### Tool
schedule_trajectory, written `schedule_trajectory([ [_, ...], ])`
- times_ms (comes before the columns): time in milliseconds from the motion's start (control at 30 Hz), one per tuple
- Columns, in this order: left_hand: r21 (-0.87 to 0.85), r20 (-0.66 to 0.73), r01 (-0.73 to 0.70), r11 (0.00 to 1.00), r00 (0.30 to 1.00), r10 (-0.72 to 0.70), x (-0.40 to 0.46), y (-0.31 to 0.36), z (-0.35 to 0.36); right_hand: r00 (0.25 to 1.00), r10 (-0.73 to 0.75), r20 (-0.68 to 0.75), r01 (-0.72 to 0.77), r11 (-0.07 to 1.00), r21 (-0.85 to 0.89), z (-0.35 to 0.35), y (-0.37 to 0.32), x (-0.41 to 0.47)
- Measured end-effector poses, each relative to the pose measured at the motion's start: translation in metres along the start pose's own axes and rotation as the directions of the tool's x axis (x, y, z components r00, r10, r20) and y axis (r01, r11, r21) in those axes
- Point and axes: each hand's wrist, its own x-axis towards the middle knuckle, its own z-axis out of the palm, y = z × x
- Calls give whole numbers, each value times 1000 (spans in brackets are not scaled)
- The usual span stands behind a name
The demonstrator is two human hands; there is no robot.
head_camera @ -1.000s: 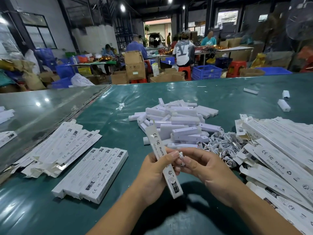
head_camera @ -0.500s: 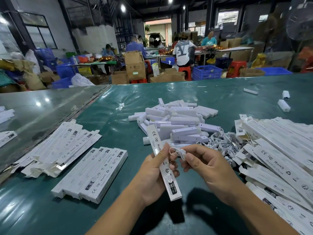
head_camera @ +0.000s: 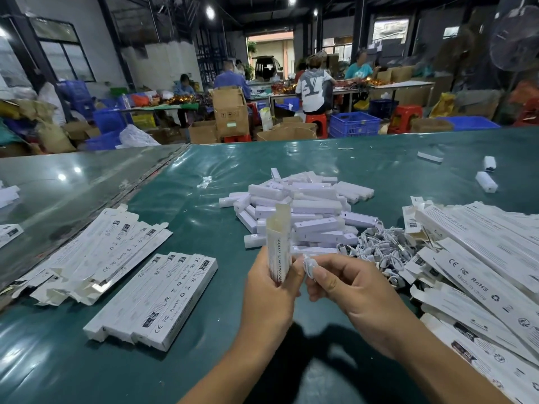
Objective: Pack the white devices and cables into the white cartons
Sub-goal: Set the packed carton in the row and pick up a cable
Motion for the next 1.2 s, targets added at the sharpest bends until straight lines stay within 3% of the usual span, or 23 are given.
schedule_trajectory([
  [67,197,-20,-91,976,995,96,2,-1,-5,998,28,-62,-27,1000,5,0,0,2],
  [167,460,18,-200,865,976,216,9,-4,-15,984,-26,-175,14,998,-67,-11,-12,4],
  [233,638,105,-233,734,970,217,12,-5,-22,960,-163,-228,101,960,-262,-22,-24,2],
  [267,704,151,-247,666,968,199,13,-5,-24,940,-268,-213,154,887,-434,-28,-28,1],
  [333,777,221,-258,574,966,134,14,-4,-25,893,-443,-78,254,640,-725,-33,-34,-1],
  [400,800,253,-267,538,962,102,14,-3,-25,874,-483,53,299,449,-842,-34,-35,0],
  [500,822,258,-270,502,962,95,16,-3,-26,901,-420,111,280,366,-887,-37,-33,2],
  [733,857,380,-359,370,925,19,14,-10,-27,963,-229,142,231,430,-873,-39,-30,1],
  [800,856,356,-337,393,934,25,14,-10,-27,966,-240,97,201,462,-864,-35,-26,1],
  [900,850,323,-306,429,946,35,13,-10,-24,974,-194,-117,53,697,-715,-30,-20,1],
  [967,847,308,-295,443,950,43,11,-9,-22,971,-151,-187,8,797,-604,-28,-18,2],
  [1100,822,280,-274,498,958,65,8,-9,-19,958,-145,-247,4,868,-496,-20,-15,2],
  [1200,779,264,-261,570,961,80,8,-10,-20,979,-136,-153,24,822,-570,-11,-13,0],
])
